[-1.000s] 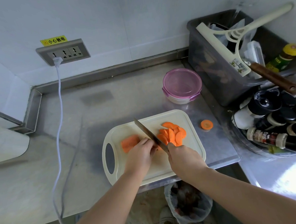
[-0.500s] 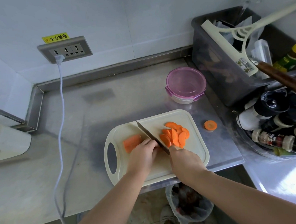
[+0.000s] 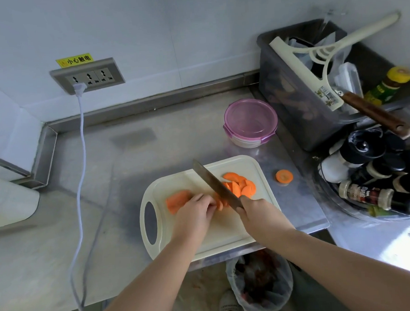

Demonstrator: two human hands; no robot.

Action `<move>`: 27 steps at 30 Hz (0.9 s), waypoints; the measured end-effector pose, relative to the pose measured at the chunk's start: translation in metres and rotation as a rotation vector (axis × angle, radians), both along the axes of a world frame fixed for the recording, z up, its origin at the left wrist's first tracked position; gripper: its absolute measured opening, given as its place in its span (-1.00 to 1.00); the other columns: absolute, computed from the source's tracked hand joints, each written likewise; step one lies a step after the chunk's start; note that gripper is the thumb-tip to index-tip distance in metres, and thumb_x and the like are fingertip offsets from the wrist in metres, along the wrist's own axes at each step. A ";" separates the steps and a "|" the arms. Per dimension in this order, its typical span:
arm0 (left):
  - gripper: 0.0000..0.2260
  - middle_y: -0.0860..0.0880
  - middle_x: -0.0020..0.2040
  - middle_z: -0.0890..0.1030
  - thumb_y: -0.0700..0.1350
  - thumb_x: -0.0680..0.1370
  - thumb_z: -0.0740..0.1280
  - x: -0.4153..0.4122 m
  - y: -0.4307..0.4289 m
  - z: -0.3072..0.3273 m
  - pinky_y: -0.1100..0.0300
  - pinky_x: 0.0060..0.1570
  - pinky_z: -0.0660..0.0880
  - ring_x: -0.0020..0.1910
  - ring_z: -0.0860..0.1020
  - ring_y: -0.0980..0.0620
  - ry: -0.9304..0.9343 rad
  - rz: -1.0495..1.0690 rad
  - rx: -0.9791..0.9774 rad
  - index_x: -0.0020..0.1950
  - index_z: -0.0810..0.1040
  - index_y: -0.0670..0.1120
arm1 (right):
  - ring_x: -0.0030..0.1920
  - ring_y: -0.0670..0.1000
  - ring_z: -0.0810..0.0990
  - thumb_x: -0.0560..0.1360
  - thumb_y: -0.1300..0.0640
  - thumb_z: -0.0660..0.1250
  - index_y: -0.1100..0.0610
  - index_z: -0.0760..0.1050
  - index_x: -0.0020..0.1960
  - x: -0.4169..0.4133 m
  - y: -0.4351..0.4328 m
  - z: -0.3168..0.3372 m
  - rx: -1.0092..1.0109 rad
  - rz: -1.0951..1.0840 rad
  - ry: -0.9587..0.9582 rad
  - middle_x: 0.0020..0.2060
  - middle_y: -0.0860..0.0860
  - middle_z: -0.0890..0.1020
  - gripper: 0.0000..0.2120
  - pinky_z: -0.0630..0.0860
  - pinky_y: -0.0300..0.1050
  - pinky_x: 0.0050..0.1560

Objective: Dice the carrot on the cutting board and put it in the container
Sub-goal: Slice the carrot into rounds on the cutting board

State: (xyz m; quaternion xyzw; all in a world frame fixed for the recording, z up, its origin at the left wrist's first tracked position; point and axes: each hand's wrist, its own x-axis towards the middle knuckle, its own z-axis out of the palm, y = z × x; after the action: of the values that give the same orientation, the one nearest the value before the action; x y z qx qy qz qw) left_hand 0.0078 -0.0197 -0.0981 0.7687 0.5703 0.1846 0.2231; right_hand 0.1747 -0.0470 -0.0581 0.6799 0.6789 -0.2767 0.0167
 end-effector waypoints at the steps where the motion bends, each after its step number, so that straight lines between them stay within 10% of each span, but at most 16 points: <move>1: -0.95 0.03 -0.08 0.60 -0.16 0.53 0.34 -0.001 0.000 0.001 0.06 -0.17 0.49 -0.12 0.57 0.01 -0.004 0.024 -0.006 -0.09 0.60 -0.07 | -0.25 0.06 0.47 0.66 0.02 0.00 0.12 0.35 0.20 0.002 0.001 0.002 0.015 0.000 0.009 -0.21 0.02 0.48 -0.75 0.37 -0.10 -0.29; 12: -0.80 -0.04 -0.05 0.56 -0.38 0.53 0.25 -0.009 0.026 0.060 0.57 -0.18 0.32 -0.18 0.48 0.09 -0.458 0.567 0.292 0.06 0.57 -0.16 | -0.33 0.09 0.42 0.62 0.10 0.11 0.05 0.30 0.27 0.028 0.006 0.025 0.204 0.114 -0.193 -0.31 -0.05 0.41 -0.77 0.18 -0.14 -0.49; 17: -0.84 0.17 -0.13 0.54 -0.24 0.52 0.34 -0.009 0.048 0.083 0.48 -0.15 0.33 -0.17 0.50 0.27 -0.210 -0.024 -0.016 -0.06 0.64 0.00 | -0.50 -0.03 0.24 0.22 0.14 0.56 0.02 0.54 -0.03 0.035 0.002 0.023 0.306 0.236 -0.367 -0.47 -0.08 0.43 -0.64 -0.02 -0.28 -0.48; 22: -0.87 0.13 -0.08 0.48 -0.06 0.51 0.39 0.010 0.052 0.080 0.28 0.00 0.37 0.00 0.49 0.14 0.096 -0.321 -0.300 0.03 0.66 0.04 | -0.62 -0.04 0.38 -0.22 0.22 0.63 0.04 0.57 -0.28 0.032 -0.004 0.013 0.324 0.264 -0.343 -0.60 -0.06 0.41 -0.47 0.30 -0.22 -0.50; 25: -0.88 0.14 -0.08 0.49 -0.04 0.50 0.40 0.012 0.057 0.073 0.21 0.06 0.41 0.04 0.51 0.10 0.139 -0.324 -0.324 0.02 0.66 0.06 | -0.58 -0.02 0.44 -0.13 0.20 0.63 0.06 0.58 -0.22 0.031 -0.005 0.018 0.325 0.297 -0.360 -0.55 -0.05 0.46 -0.51 0.33 -0.20 -0.47; 27: -0.89 0.11 -0.03 0.56 -0.06 0.52 0.37 0.008 0.065 0.070 0.16 0.09 0.44 0.03 0.54 0.08 0.094 -0.195 -0.232 0.01 0.66 0.05 | -0.41 0.01 0.48 0.28 0.17 0.51 0.05 0.54 0.04 0.035 -0.003 0.025 0.307 0.266 -0.335 -0.34 -0.05 0.57 -0.64 0.31 -0.17 -0.32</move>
State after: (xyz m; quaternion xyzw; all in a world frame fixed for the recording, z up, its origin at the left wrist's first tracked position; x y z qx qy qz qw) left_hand 0.0159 0.0457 -0.0283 0.7974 0.5201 0.0588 0.3004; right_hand 0.2100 -0.0503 -0.0333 0.6155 0.7842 -0.0494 0.0615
